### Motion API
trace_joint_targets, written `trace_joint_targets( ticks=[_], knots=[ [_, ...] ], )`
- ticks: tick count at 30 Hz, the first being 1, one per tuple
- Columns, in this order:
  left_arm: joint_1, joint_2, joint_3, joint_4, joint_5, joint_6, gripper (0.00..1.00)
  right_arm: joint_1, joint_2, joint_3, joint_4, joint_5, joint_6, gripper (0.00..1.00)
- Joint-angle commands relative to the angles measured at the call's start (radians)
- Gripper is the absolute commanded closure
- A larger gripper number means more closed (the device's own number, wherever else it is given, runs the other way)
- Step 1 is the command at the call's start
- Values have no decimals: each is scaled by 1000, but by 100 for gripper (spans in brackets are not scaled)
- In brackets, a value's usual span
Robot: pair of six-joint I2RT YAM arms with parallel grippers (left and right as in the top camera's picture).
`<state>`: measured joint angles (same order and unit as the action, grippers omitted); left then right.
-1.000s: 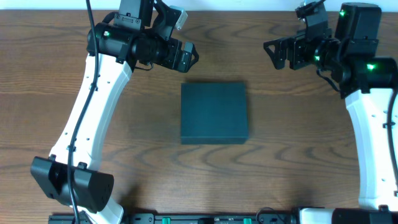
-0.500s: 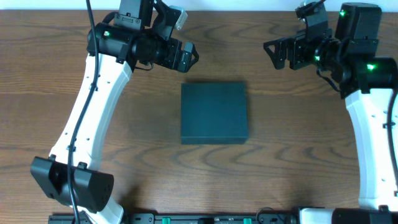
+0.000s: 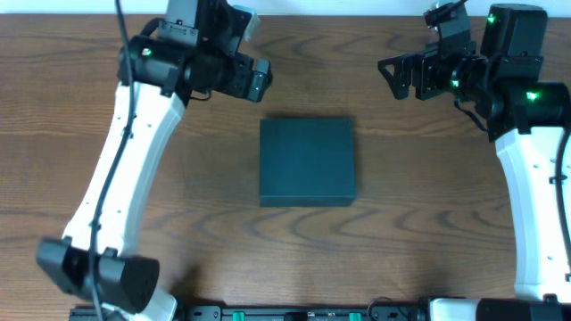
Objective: Pack container
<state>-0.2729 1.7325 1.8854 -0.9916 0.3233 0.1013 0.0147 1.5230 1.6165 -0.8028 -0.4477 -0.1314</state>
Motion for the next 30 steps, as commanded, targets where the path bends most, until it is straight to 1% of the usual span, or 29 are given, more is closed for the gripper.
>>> trace_joint_targets(
  ticks=[1,5,8,10,13,16,20,26,30],
  knots=[
    [0,-112,-17,6,-152,-42,5,6,-5,8,-2,3,3,1],
    [0,-230,-81,18,-266,-77,5,6,-5,8,-2,3,3,1],
    [7,-341,-172,50,-310,-84,5,6,-5,8,-2,3,3,1],
    [23,-418,-249,72,-313,-87,5,6,-5,8,-2,3,3,1],
    [64,-537,-375,101,-326,-143,5,6,-5,8,-2,3,3,1],
    [108,-650,-488,121,-323,-172,5,6,-5,8,-2,3,3,1],
    [163,-829,-638,146,-323,-179,5,6,-5,8,-2,3,3,1],
    [234,-1039,-788,151,-323,-210,5,6,-5,8,-2,3,3,1],
    [270,-1145,-874,151,-319,-233,5,6,-5,8,-2,3,3,1]
  ],
)
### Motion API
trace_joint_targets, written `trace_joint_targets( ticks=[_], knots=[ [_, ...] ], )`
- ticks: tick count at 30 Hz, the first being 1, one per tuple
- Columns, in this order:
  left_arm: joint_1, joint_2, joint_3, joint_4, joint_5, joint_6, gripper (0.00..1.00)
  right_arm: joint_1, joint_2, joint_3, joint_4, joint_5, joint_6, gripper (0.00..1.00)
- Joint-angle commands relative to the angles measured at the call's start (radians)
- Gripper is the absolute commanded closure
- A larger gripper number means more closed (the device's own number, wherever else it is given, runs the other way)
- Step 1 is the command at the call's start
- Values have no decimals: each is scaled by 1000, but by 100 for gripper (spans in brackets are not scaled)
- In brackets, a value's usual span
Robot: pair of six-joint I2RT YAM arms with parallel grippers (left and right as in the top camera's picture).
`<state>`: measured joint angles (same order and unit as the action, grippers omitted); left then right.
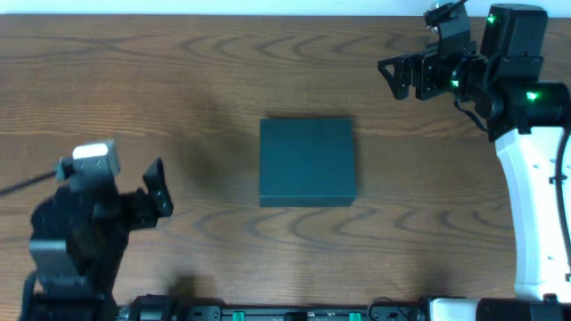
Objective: Pack container
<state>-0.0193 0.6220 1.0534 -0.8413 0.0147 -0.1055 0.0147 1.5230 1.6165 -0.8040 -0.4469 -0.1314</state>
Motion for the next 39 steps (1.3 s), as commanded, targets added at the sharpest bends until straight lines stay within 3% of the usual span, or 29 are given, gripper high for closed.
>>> trace_joint_targets(
  ticks=[1,10,23,27,39],
  knots=[
    [23,-64,-73,1,-3,-26,5,6,-5,8,-1,2,3,1],
    [92,-198,-269,23,57,-31,5,6,-5,8,-1,2,3,1],
    [90,-262,-486,200,64,-77,5,6,-5,8,-1,2,3,1],
    [91,-358,-589,276,64,-83,5,6,-5,8,-1,2,3,1],
    [111,-546,-768,294,52,-101,5,6,-5,8,-1,2,3,1]
  ],
)
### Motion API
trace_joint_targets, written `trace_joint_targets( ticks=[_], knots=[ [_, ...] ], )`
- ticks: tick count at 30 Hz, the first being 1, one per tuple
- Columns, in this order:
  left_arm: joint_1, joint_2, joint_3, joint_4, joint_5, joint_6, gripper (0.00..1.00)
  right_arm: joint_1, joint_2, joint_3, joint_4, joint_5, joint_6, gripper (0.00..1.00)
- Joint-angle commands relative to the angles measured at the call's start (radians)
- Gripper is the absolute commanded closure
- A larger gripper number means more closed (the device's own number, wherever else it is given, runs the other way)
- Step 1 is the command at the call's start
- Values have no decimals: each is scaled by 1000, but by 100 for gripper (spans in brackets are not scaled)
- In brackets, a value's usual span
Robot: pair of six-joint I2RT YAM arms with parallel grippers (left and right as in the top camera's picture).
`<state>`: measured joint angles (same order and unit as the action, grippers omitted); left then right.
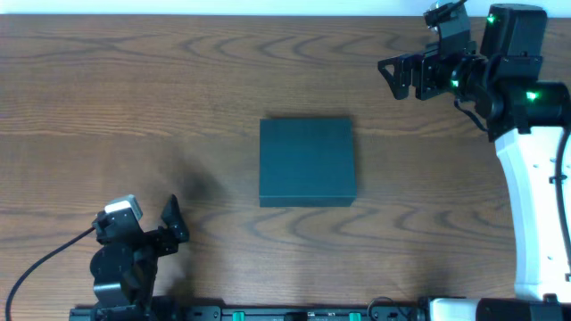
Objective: Pack container
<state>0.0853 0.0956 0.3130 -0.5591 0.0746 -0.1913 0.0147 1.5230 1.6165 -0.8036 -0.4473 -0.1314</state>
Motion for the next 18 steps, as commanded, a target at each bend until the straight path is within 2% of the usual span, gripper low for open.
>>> trace_joint_targets(
  ticks=[1,12,18],
  knots=[
    [7,-23,-39,19,-9,-15,5,6,-5,8,-2,3,3,1],
    [7,-73,-203,188,-21,-32,5,6,-5,8,-2,3,3,1],
    [6,-92,-204,194,-33,-23,5,6,-5,8,-2,3,3,1]
  ],
)
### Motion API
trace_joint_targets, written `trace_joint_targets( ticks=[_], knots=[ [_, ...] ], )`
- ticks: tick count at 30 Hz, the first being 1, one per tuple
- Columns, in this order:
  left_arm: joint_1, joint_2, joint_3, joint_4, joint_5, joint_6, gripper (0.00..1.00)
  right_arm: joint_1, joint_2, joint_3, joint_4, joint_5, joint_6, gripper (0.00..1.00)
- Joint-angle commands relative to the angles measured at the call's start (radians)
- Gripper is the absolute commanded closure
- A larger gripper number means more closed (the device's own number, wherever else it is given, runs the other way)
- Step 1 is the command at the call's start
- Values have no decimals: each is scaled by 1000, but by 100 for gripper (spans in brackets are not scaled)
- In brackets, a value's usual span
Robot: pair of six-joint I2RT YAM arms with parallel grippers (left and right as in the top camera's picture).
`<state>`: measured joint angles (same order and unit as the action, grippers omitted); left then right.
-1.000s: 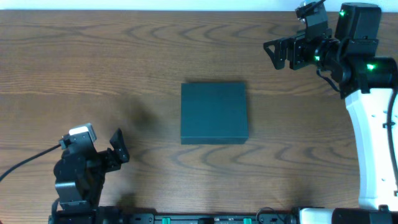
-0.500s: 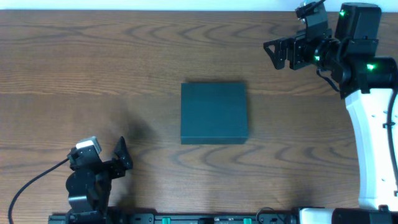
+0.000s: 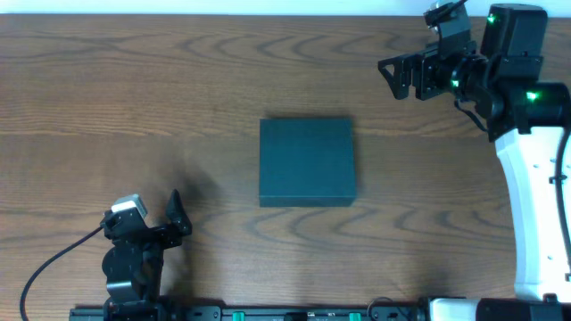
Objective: Pack container
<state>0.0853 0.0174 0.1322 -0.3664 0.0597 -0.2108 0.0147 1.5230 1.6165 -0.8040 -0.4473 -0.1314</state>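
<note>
A dark teal square container [image 3: 307,162] lies flat in the middle of the wooden table with its lid closed and nothing on top. My left gripper [image 3: 177,217] is folded back near the front left edge, well clear of the container. Its fingers point toward the middle, and their gap is not readable from above. My right gripper [image 3: 398,77] hangs open at the back right, above and to the right of the container, with nothing between its fingers. No items for packing are in view.
The wooden table [image 3: 178,98] spans the whole view. A black cable [image 3: 53,260] runs from the left arm toward the front left corner. The right arm's white link [image 3: 535,205] runs down the right edge.
The folded left arm has shifted a little to the right at the front left edge. The container and the right arm are where they were.
The left arm first reached over the back of the table, with its gripper beyond the container's far left corner. Then it was drawn back to the left front, and after that folded low at the front edge, where it stays. The right arm and container never moved.
</note>
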Motion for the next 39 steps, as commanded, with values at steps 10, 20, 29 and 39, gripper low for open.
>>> trace_joint_targets(
  ticks=[10,20,29,39],
  knots=[
    [6,-13,-23,1,-18,42,5,6,-5,8,-1,3,3,1],
    [6,-13,-23,1,-18,42,5,6,-5,8,-1,3,3,1],
    [6,-13,-23,1,-18,42,5,5,-4,8,-2,3,3,1],
    [6,-13,-23,1,-18,42,5,87,-221,-62,-11,44,-39,1]
  ],
)
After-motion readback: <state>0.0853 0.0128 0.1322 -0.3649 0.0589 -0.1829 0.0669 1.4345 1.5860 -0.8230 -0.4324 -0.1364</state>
